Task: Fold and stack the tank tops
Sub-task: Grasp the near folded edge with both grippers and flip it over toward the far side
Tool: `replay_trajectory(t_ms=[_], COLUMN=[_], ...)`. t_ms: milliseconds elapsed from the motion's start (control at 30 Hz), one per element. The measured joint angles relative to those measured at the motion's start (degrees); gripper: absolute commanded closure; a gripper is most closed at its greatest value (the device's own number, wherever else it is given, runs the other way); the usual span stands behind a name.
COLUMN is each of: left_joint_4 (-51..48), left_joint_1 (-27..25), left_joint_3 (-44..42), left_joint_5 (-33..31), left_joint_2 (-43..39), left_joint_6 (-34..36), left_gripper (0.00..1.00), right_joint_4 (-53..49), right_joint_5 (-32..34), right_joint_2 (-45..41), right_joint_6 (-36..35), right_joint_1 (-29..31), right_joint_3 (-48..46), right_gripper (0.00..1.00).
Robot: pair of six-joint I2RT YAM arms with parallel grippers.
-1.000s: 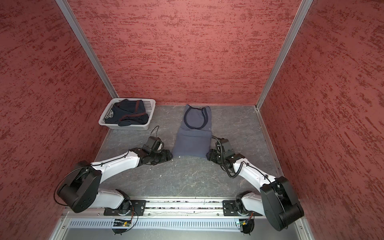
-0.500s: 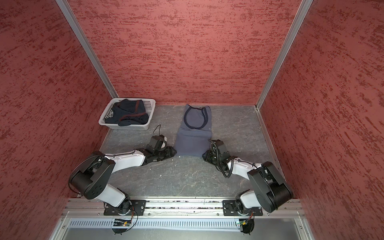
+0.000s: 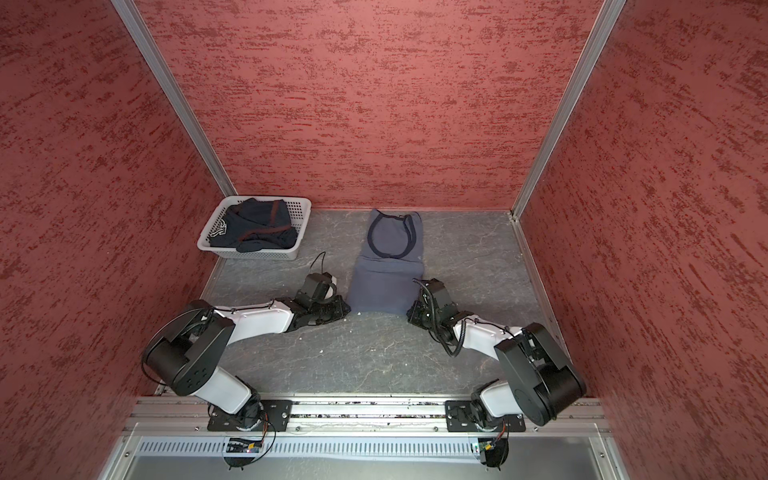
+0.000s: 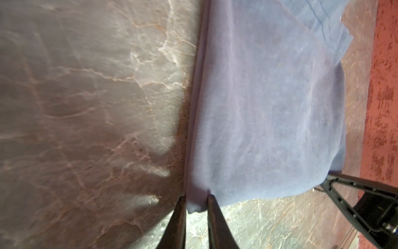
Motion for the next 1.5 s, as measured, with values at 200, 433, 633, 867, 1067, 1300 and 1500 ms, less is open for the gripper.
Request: replay_trajectory(t_ms=[200,433,633,867,1067,1300,1500], left_joint_4=[-0.7,-3.0,-9.4,-21.0,-29.6,-34.1,-34.2], left_joint_1=[-1.6,-3.6,-7.8,-14.7,-19.6,-18.3,-9.1], left_joint_3=[-0.2,-0.8,-1.5,-0.1,6.8,14.3,18.4], left_joint_5=[-0.7,-3.5,-8.0,-14.4,-19.3,-22.5,-20.8], left_joint_2=[-1.9,-7.8,-16.5,-31.8,-38.3,-39.1,-33.5], left_joint_6=[-0.2,-0.3,-1.1,-3.8,-5.4,-5.9,-6.4], left_gripper=[0.98,1.00,1.00,1.00,1.00,1.00,1.00], right_joint_4=[-2.3,-5.9,-13.4,-25.4,-31.9,-33.9,-32.4], right_joint_5=[1.0,1.9,2.3,2.6,2.6,3.7,3.9], right_joint_2=[-1.4,-5.6,-12.5,-23.2,-29.3,-26.2,-15.2], right_joint_6=[-0.2,-0.3,0.5,2.4,3.1,2.1,-1.0], right_joint_1=[0.6,1.7,3.3,5.7,6.4,6.4,5.0], right_joint_3=[0.3,0.3,1.0,6.0,13.9,23.9,32.1], right_gripper=[0.97,1.00,1.00,1.00,1.00,1.00,1.00])
